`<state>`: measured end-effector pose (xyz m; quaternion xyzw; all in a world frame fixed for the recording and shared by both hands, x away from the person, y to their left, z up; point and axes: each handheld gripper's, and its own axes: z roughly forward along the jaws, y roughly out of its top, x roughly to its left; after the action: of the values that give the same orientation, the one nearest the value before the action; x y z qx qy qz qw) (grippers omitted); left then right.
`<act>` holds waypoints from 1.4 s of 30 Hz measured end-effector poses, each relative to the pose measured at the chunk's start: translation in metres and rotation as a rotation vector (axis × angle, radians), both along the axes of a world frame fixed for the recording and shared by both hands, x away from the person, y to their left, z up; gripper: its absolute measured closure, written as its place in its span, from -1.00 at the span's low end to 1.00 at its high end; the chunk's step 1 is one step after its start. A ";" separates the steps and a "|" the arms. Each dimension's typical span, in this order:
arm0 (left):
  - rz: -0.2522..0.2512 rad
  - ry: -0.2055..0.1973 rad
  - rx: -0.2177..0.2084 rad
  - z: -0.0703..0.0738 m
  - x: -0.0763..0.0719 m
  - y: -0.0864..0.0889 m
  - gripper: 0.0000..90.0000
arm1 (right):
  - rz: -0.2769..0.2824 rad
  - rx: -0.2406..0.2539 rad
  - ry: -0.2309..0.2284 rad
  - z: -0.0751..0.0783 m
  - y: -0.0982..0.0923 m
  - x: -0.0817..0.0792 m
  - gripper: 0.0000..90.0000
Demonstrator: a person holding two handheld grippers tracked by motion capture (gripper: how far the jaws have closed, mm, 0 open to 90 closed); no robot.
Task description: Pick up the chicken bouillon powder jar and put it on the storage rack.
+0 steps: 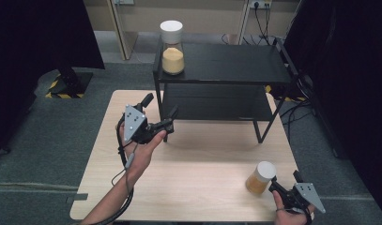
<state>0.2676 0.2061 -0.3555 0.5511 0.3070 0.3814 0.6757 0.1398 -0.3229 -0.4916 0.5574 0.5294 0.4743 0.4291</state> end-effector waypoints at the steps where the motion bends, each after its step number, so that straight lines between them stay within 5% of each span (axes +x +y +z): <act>1: -0.001 0.001 0.002 -0.003 -0.001 0.001 -0.75 | 0.001 0.000 0.000 0.000 0.000 0.000 -0.71; 25: -0.016 0.019 0.005 -0.064 -0.023 0.019 -0.78 | 0.000 -0.001 -0.001 0.000 0.000 0.000 -0.71; 42: -0.016 0.105 0.038 -0.106 -0.034 0.028 -0.80 | 0.001 -0.002 -0.002 0.000 0.000 0.000 -0.71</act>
<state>0.2333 0.2345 -0.4614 0.5855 0.3302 0.3523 0.6512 0.1396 -0.3225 -0.4918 0.5565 0.5297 0.4745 0.4297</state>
